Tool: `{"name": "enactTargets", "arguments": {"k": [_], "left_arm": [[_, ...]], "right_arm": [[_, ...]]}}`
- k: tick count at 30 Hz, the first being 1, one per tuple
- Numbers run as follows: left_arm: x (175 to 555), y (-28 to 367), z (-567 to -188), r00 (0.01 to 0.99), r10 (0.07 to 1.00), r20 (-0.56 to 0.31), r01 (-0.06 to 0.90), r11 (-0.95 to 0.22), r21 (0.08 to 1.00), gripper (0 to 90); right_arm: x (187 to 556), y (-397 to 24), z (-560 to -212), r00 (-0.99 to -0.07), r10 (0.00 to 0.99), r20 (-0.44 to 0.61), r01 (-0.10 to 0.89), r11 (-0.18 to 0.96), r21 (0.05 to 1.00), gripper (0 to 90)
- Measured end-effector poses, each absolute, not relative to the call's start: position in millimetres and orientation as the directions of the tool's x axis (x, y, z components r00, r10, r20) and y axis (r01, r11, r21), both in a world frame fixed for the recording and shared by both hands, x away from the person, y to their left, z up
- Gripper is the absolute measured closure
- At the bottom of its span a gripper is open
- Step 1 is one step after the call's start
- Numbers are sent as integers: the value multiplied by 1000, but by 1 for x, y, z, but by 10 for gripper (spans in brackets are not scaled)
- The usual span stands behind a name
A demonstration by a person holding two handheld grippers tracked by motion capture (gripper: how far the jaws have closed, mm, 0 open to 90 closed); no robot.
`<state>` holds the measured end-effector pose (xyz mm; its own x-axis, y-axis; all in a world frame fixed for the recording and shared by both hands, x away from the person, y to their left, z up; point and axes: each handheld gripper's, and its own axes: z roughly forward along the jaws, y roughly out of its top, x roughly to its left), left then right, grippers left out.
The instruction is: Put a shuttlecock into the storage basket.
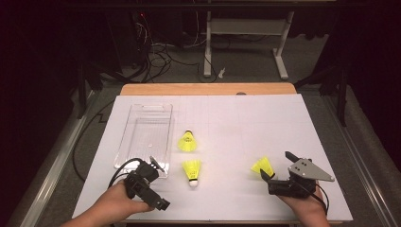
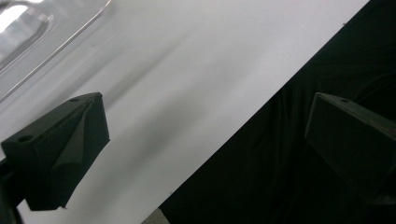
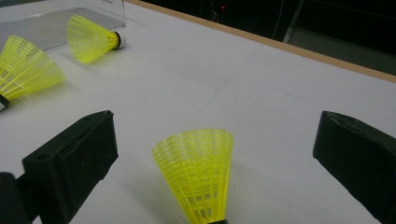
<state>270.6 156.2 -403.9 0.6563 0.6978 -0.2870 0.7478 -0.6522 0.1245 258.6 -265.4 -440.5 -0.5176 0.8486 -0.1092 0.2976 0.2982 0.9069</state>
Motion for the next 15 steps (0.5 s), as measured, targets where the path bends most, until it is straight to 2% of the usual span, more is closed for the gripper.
{"name": "enactTargets", "arguments": {"k": [15], "left_arm": [[281, 118, -398, 708, 649, -278, 696, -708, 120, 7]], "right_arm": [[259, -266, -440, -519, 848, -107, 297, 296, 908, 4]]}}
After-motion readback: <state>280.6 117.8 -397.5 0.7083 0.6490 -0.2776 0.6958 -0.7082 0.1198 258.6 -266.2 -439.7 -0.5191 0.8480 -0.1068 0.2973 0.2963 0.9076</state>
